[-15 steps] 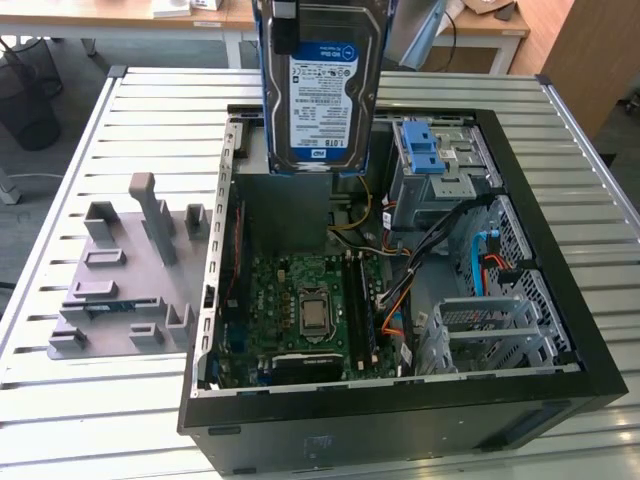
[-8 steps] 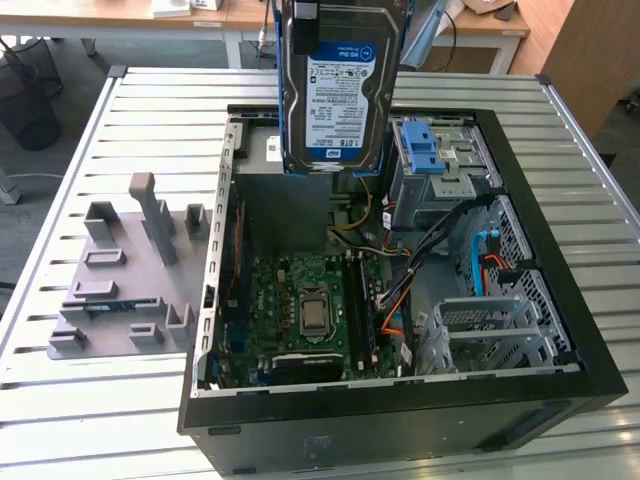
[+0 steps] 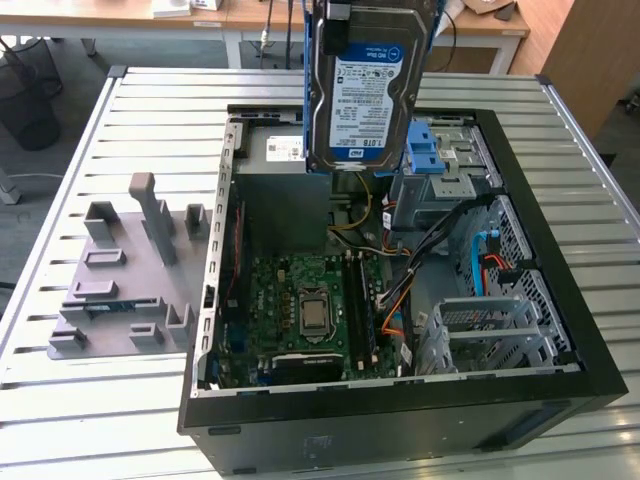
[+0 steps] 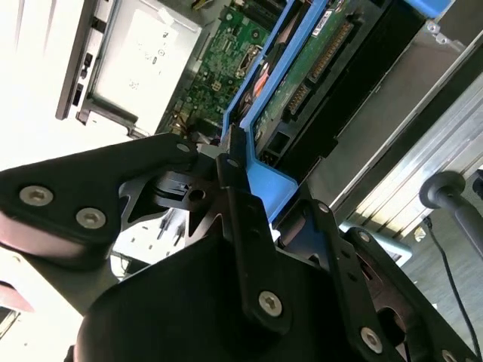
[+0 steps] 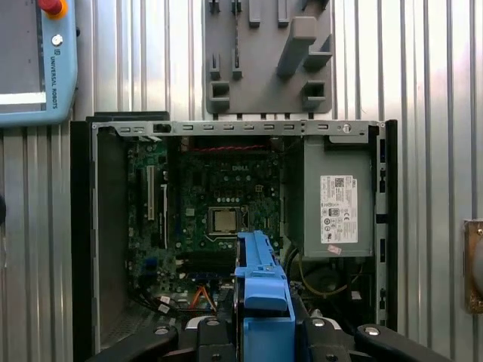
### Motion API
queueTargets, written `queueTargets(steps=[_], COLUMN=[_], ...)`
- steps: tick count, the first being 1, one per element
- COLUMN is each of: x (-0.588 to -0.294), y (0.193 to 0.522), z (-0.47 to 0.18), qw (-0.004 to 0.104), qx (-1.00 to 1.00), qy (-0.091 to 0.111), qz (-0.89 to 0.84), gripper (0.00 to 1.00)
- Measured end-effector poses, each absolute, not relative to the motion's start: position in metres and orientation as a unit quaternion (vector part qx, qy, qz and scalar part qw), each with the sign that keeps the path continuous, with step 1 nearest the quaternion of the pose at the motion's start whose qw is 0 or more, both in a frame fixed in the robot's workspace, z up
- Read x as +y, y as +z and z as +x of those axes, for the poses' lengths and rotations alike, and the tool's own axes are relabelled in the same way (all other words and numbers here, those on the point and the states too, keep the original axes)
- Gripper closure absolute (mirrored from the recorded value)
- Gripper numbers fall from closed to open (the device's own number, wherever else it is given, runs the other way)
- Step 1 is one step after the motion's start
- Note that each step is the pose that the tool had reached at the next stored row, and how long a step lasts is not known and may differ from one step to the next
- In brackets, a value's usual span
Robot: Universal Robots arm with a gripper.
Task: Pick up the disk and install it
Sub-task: 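Pick up the disk, then insert the disk into the insertion slot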
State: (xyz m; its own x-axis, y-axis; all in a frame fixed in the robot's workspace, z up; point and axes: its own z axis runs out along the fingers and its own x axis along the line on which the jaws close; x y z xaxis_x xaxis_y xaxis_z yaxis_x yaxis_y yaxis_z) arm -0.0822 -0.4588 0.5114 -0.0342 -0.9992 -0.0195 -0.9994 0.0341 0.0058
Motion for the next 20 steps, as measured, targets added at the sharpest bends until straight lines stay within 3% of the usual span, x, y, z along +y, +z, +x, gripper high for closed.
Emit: queueTargets(steps=[20], x=[-0.4615], y=[0.5114], z=[-0.0693], qw=[0.005], qx=[0.719], qy=[0.009], qz=[-0.695], gripper=[0.64])
